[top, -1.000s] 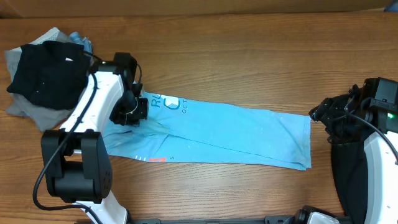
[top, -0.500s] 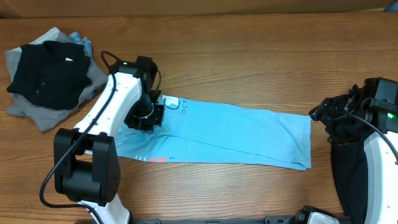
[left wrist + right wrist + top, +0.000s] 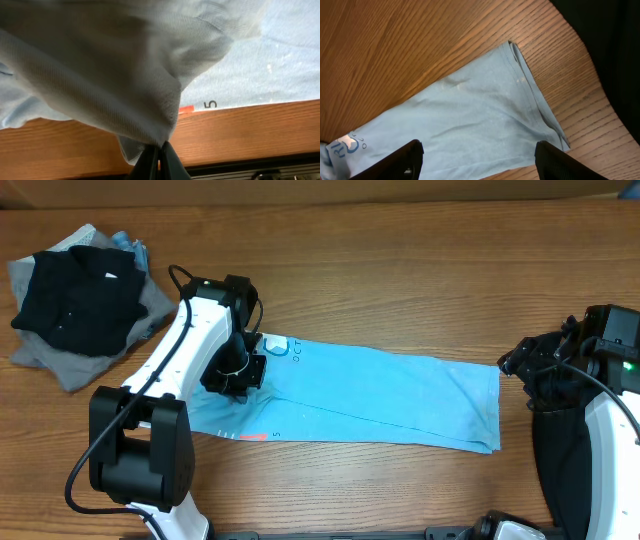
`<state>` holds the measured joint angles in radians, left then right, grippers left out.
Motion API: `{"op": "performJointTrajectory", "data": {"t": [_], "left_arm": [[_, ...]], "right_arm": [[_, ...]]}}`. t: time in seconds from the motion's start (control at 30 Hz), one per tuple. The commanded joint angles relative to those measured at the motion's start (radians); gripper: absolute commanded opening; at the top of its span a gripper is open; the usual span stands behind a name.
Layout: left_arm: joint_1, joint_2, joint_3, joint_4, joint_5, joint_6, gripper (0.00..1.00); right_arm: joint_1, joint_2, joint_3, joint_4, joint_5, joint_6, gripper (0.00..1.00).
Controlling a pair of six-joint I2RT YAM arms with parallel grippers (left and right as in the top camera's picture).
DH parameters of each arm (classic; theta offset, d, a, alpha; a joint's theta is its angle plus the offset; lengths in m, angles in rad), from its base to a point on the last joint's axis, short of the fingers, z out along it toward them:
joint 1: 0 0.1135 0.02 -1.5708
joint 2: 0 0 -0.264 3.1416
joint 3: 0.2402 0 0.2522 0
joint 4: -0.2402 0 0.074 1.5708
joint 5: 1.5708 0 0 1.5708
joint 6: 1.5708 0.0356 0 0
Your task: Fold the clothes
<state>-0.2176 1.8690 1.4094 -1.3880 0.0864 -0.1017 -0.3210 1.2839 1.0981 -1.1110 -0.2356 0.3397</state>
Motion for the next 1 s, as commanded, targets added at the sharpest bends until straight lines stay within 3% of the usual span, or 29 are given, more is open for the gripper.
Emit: {"op": "performJointTrajectory", "data": {"t": [0.0,0.37,0.97], "left_arm": [[-0.014,-0.009,0.018,-0.003,0.026,-0.011,0.04],[-0.097,-0.033,0.018,-0.014,0.042,-0.011,0.04],[-0.097,-0.045,0.018,-0.053,0.02,-0.026,0.04]], "right_arm": [[-0.005,-0.003,0.009,0.005,0.01,0.0,0.75],[-0.005,-0.003,0.009,0.005,0.01,0.0,0.75],[-0.005,-0.003,0.009,0.005,0.01,0.0,0.75]]}}
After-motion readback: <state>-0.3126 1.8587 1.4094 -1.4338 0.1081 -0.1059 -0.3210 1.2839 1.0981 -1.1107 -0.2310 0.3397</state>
